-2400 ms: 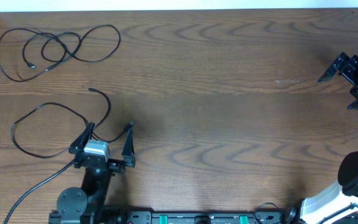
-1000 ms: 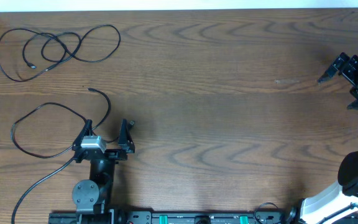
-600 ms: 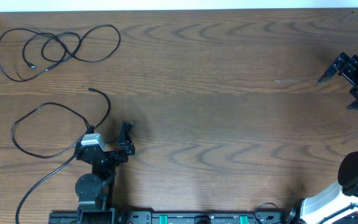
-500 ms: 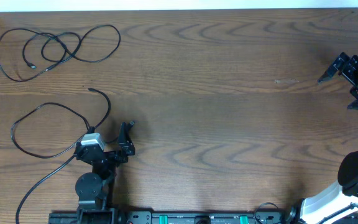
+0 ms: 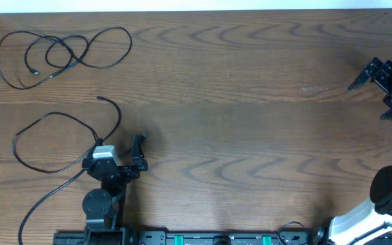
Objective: Untangle cables
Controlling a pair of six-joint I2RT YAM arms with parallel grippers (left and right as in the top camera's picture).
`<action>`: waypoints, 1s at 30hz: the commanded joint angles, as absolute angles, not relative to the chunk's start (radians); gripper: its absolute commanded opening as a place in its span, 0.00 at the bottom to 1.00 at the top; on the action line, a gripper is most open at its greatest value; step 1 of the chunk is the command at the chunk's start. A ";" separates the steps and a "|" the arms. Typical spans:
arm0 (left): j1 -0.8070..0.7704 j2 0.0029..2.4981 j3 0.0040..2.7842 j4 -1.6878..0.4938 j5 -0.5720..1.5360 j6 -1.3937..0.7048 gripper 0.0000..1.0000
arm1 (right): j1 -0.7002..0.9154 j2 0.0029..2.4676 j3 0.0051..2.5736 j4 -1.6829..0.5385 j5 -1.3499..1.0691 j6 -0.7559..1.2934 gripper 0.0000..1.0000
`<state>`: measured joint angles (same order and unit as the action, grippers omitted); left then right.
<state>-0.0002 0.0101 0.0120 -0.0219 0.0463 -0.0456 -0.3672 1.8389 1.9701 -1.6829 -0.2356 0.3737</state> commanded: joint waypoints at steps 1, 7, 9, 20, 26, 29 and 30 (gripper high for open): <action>0.003 0.001 0.004 -0.076 0.025 0.068 0.96 | -0.369 1.835 1.982 -1.683 -0.238 0.361 0.99; 0.003 0.001 0.004 -0.079 0.016 0.075 0.95 | -0.369 1.835 1.982 -1.683 -0.238 0.361 0.99; 0.003 0.001 0.004 -0.080 0.011 0.074 0.95 | -0.369 1.835 1.982 -1.683 -0.238 0.361 0.99; 0.004 0.001 0.004 -0.081 0.004 -0.015 0.95 | -0.369 1.835 1.982 -1.683 -0.238 0.361 0.99; 0.004 0.001 0.004 -0.081 0.002 0.016 0.95 | -0.369 1.835 1.982 -1.684 -0.238 0.361 0.99; 0.004 0.001 0.004 -0.076 0.002 0.033 0.95 | -0.369 1.835 1.982 -1.683 -0.238 0.361 0.99; 0.004 0.001 0.004 -0.074 0.003 0.033 0.95 | -0.369 1.835 1.982 -1.683 -0.238 0.361 0.99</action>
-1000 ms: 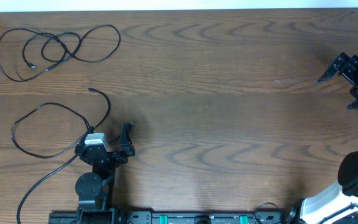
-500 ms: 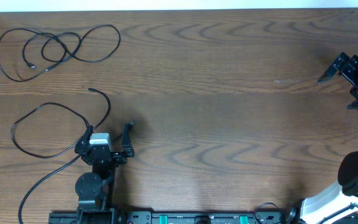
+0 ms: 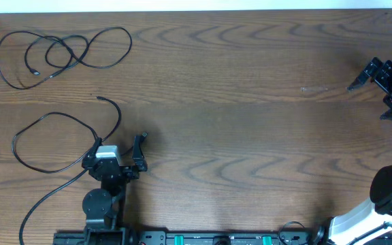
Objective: Untangle cables
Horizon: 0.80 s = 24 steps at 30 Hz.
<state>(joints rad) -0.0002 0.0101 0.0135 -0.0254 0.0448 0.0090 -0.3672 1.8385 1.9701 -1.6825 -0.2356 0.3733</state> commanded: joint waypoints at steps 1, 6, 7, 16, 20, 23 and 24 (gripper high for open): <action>0.004 0.001 0.004 -0.074 0.003 0.033 0.95 | -0.369 1.835 1.982 -1.683 -0.238 0.361 0.99; 0.004 0.003 0.004 -0.074 0.003 0.033 0.98 | -0.369 1.835 1.982 -1.683 -0.238 0.361 0.99; 0.004 0.004 0.004 -0.074 0.003 0.033 0.98 | -0.369 1.835 1.982 -1.683 -0.238 0.361 0.99; 0.004 0.004 0.004 -0.074 0.003 0.033 0.98 | -0.369 1.835 1.982 -1.683 -0.238 0.361 0.99; 0.004 0.004 0.004 -0.074 0.003 0.033 0.98 | -0.369 1.835 1.982 -1.683 -0.238 0.361 0.99; 0.004 0.004 0.004 -0.074 0.003 0.033 0.98 | -0.369 1.835 1.982 -1.683 -0.238 0.361 0.99; 0.004 0.004 0.004 -0.074 0.003 0.033 0.98 | -0.368 1.835 1.982 -1.683 -0.238 0.361 0.99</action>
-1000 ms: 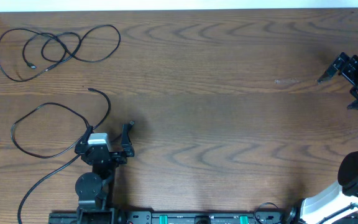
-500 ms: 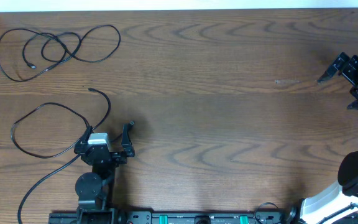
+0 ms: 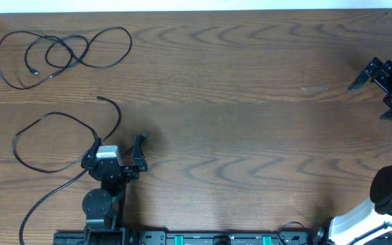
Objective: Untangle cables
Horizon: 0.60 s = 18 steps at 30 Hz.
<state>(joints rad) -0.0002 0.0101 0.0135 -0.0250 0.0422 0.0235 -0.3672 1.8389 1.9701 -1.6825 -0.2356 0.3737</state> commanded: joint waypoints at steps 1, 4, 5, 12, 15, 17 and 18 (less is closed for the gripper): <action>0.004 0.004 0.004 -0.074 0.003 0.033 0.98 | -0.368 1.835 1.982 -1.683 -0.238 0.361 0.99; 0.004 0.004 0.004 -0.074 0.003 0.033 0.98 | -0.368 1.835 1.982 -1.683 -0.238 0.361 0.99; 0.004 0.004 0.004 -0.074 0.003 0.033 0.98 | -0.368 1.835 1.982 -1.683 -0.238 0.361 0.99; 0.004 0.004 0.004 -0.074 0.003 0.033 0.98 | -0.355 1.835 1.982 -1.683 -0.205 0.358 0.99; 0.004 0.004 0.004 -0.074 0.003 0.033 0.98 | -0.347 1.835 1.982 -1.684 -0.152 0.358 0.99; 0.004 0.004 0.004 -0.074 0.003 0.033 0.98 | -0.340 1.835 1.982 -1.682 -0.147 0.358 0.99; 0.004 0.004 0.004 -0.074 0.003 0.033 0.98 | -0.337 1.835 1.982 -1.668 -0.128 0.358 0.99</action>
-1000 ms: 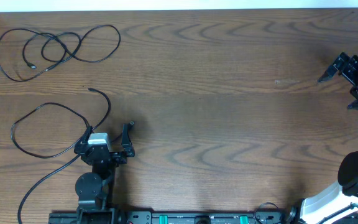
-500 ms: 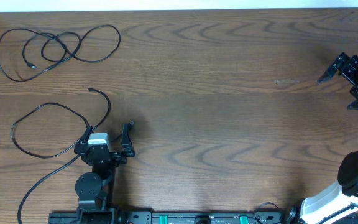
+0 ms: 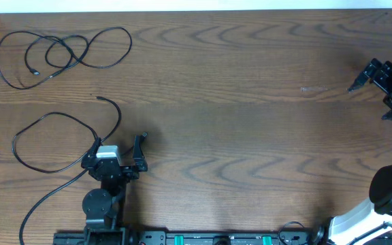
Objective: Untangle cables
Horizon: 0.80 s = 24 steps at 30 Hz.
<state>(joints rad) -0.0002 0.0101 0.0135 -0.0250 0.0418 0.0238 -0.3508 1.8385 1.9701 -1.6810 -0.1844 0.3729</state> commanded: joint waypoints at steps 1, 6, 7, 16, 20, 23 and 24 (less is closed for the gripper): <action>0.004 0.004 0.004 -0.074 0.003 0.033 0.98 | -0.332 1.834 1.982 -1.656 -0.120 0.358 0.99; 0.004 0.004 0.004 -0.074 0.003 0.033 0.98 | -0.261 1.809 1.981 -1.551 -0.084 0.358 0.99; 0.004 0.004 0.004 -0.074 0.003 0.033 0.98 | -0.233 1.797 1.980 -1.523 -0.068 0.358 0.99; 0.004 0.004 0.004 -0.074 0.003 0.033 0.98 | 0.017 1.634 1.898 -1.353 0.165 0.358 0.99; 0.004 0.004 0.004 -0.074 0.003 0.033 0.98 | 0.046 1.510 1.721 -1.213 0.160 0.358 0.99; 0.004 0.004 0.004 -0.074 0.003 0.033 0.98 | 0.047 1.352 1.487 -1.045 0.134 0.352 0.99; 0.004 0.004 0.004 -0.074 0.003 0.033 0.98 | 0.047 1.316 1.435 -1.008 0.125 0.331 0.99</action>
